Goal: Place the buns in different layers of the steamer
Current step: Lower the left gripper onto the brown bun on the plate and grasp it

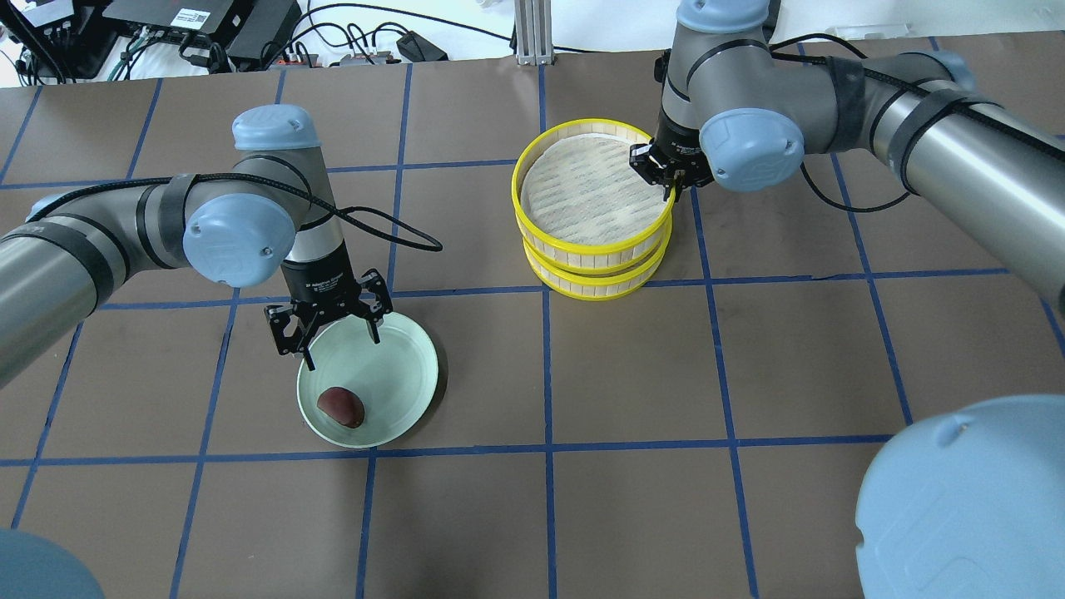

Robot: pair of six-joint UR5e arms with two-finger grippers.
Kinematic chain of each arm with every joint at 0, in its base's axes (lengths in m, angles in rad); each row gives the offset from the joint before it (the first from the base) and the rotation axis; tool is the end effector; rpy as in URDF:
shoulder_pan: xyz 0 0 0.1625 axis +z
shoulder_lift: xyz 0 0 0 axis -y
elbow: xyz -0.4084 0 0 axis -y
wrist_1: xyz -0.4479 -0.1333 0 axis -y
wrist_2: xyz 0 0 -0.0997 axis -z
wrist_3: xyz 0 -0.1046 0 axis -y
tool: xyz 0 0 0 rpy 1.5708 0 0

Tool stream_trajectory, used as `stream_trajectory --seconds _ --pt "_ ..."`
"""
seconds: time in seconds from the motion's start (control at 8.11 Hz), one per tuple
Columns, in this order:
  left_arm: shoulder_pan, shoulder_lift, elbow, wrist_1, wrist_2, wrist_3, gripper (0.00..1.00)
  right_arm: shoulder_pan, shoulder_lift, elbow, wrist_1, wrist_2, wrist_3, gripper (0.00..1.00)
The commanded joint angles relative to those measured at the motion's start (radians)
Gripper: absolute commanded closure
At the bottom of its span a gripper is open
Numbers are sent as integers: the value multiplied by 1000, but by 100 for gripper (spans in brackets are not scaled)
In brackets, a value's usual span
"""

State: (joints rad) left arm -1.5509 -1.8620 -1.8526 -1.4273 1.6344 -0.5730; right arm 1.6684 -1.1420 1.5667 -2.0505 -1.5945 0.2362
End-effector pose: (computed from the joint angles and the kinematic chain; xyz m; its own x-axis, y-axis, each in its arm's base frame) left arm -0.1159 -0.5432 0.1744 -0.8290 -0.4873 -0.2743 -0.5564 0.7674 0.3186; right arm 0.1968 -0.6672 0.2504 -0.9902 0.1391 0.0101 0.1383 0.9886 -0.0590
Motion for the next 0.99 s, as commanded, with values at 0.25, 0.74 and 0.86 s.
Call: stream_trajectory --seconds 0.25,0.74,0.86 --pt "0 -32 -37 -5 -11 -2 19 -1 2 4 -17 -1 -26 100" --pt "0 -57 -43 -7 -5 -7 22 -2 4 6 -22 -10 -32 100" --pt "0 -66 -43 -7 -4 -27 22 -2 4 13 -20 -12 -34 100"
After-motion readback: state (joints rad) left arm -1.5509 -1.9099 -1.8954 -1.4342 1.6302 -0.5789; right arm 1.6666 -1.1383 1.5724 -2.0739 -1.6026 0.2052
